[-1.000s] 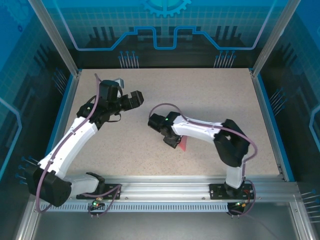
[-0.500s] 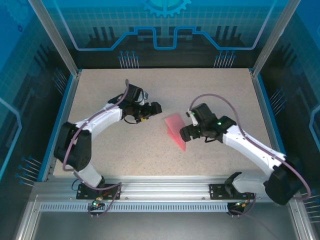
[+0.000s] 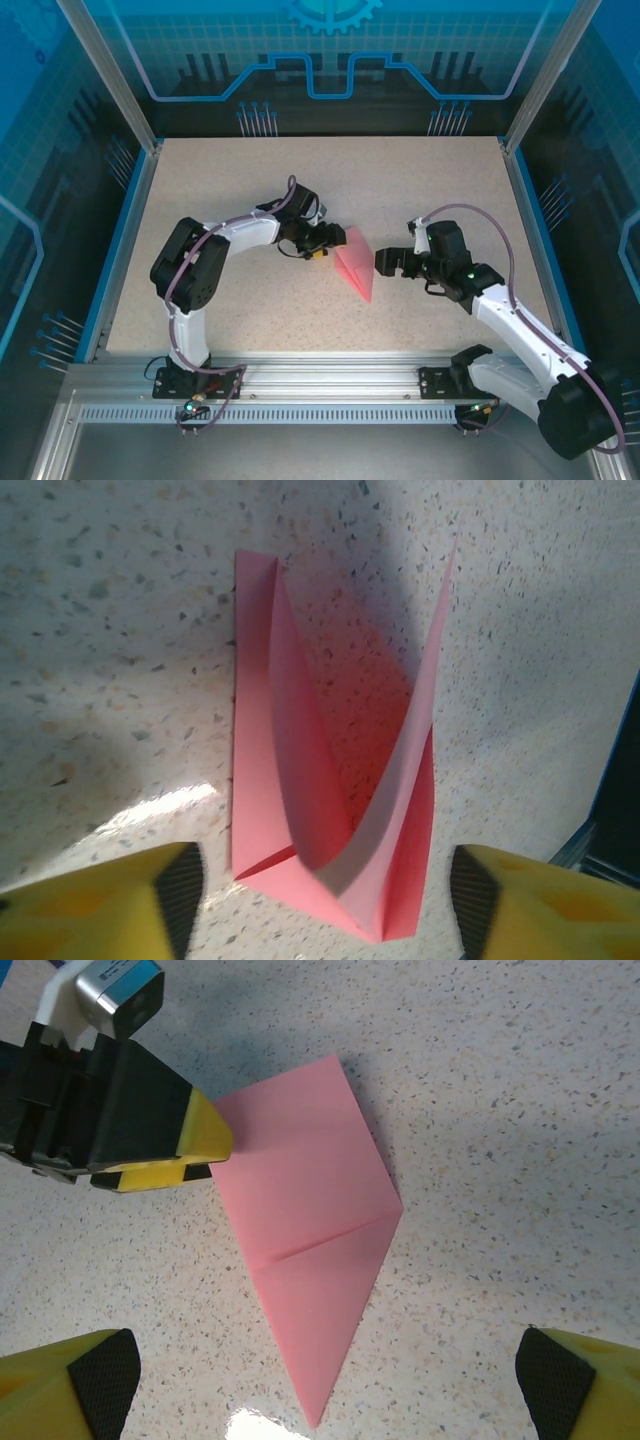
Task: Fold a paper plane with a square sheet of paper (fold left side to right side)
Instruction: Fold the wing for the fifth time at the center of the table.
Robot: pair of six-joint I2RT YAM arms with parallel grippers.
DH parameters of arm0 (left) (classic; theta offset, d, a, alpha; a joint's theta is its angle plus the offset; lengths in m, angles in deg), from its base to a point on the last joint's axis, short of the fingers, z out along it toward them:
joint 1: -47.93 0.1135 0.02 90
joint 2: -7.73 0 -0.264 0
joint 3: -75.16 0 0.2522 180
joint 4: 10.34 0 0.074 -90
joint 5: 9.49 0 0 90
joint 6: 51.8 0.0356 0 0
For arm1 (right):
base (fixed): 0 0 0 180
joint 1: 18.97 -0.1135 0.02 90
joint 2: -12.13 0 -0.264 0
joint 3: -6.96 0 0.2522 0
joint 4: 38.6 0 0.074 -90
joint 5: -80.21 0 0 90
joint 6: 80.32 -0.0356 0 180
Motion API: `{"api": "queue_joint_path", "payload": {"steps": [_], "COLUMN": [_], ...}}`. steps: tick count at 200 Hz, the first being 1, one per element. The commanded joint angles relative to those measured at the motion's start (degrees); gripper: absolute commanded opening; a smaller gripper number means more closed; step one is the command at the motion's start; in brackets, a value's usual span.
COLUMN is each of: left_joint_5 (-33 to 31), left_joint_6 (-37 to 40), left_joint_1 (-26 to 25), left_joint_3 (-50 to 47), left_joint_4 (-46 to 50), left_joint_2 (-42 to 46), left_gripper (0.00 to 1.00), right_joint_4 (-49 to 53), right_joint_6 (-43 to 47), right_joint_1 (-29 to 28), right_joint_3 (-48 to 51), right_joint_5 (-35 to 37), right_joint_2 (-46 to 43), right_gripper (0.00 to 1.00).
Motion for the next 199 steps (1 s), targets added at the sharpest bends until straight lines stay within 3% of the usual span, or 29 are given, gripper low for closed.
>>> {"api": "queue_joint_path", "payload": {"steps": [1,33,55,89,107,131,158,199], "left_joint_5": [1.38,1.06,1.55,5.94,8.86,12.67,16.98,18.16], "left_joint_6": [1.05,4.11,6.90,11.75,15.08,18.96,20.66,21.54], "left_joint_1": [-0.24,0.01,0.44,2.19,2.89,3.22,3.23,3.25], "left_joint_3": [2.34,2.74,1.64,-2.27,-4.40,-5.45,-6.81,-7.02], "left_joint_4": [-1.64,-2.10,-3.68,-8.50,-10.73,-11.02,-13.54,-14.21], "left_joint_2": [-1.02,-1.22,-0.04,3.23,4.74,5.12,4.77,3.91], "left_gripper": [0.52,0.23,0.11,0.00,0.00,0.00,0.00,0.00], "right_joint_4": [-5.90,-7.28,-7.84,-11.45,-12.15,-14.89,-20.67,-23.39], "right_joint_6": [1.04,4.23,3.16,5.31,8.67,10.64,9.17,8.95], "right_joint_1": [0.89,2.08,7.01,13.81,15.51,16.05,15.91,14.86], "right_joint_3": [1.45,-0.30,-2.83,-6.44,-8.69,-10.24,-10.76,-14.02], "right_joint_5": [-0.48,-3.05,-13.34,-31.54,-38.14,-41.35,-43.28,-45.24], "right_joint_2": [-0.34,3.09,8.43,20.41,26.49,32.34,37.42,44.95], "right_gripper": [1.00,1.00,1.00,0.97,0.93,0.87,0.84,0.79]}}
